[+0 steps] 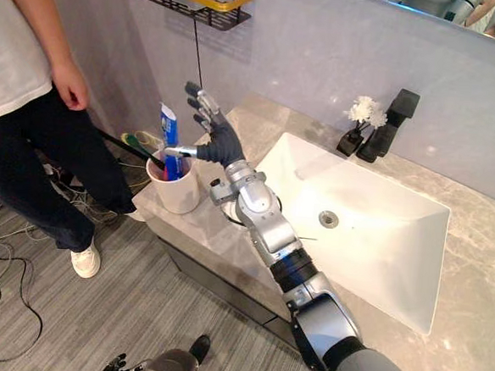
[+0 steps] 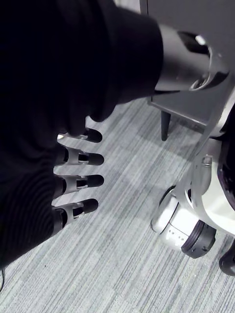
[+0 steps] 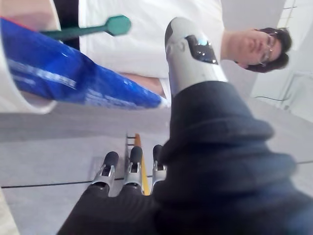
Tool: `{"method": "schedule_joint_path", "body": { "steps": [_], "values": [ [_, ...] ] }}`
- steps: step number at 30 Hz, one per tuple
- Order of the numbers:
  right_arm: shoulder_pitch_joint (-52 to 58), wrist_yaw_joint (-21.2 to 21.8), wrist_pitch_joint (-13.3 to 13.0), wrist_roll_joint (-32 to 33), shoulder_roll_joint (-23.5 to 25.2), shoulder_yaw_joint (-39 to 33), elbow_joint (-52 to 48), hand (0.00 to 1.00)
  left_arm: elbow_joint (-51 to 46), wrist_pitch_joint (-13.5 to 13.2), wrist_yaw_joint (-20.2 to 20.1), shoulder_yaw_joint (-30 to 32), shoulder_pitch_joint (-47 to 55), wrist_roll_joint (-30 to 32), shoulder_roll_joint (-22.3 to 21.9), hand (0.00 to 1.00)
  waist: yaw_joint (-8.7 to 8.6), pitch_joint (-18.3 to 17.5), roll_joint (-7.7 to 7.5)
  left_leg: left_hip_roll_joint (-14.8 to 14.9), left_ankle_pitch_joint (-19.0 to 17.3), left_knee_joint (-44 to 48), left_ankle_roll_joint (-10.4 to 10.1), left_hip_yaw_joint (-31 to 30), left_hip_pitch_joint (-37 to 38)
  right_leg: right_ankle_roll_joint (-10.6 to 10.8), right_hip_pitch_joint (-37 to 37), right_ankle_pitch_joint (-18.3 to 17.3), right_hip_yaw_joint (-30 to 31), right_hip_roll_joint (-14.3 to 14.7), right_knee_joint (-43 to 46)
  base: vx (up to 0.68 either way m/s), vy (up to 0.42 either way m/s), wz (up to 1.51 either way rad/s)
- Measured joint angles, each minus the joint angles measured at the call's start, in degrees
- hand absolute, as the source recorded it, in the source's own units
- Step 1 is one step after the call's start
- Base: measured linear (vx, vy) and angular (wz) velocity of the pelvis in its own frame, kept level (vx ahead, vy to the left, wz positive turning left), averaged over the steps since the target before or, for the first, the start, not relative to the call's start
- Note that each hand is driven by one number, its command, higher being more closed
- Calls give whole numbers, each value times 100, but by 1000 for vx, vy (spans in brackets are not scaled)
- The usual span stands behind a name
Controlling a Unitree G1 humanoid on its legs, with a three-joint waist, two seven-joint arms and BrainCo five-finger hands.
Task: Organize washtable
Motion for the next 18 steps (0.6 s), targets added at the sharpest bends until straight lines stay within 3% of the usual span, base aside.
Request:
{"method": "schedule_joint_path", "body": {
  "steps": [5, 10, 14, 18],
  "values": [
    [441, 222, -109, 72, -584, -408, -1002, 0, 98, -2, -2, 52, 24, 2, -14, 0, -223, -11, -3, 35, -1, -51, 2, 137, 135, -2, 37, 2, 146, 5, 20, -9, 19, -16],
    [1184, 481, -361, 112, -1290, -1334, -2199, 0, 131, -5, 0, 76, 65, 7, -13, 0, -433, -51, -5, 59, -2, -117, 6, 267, 248, -3, 32, 3, 280, 3, 68, 0, 25, -15],
    [1571, 524, -680, 88, -1506, -2794, -2934, 0, 189, -26, -17, 80, 107, 26, -17, 0, -633, -186, 26, 73, -10, -188, 18, 447, 313, -2, -41, 6, 472, 3, 86, 4, 28, -23],
    [2074, 148, -1015, -51, -1517, -4183, -3191, 0, 223, -49, -132, 76, 99, 125, -26, 0, -843, -288, 84, 78, -38, -199, 56, 601, 321, 7, -141, 26, 635, -1, 74, 11, 28, -20]
  ]
}}
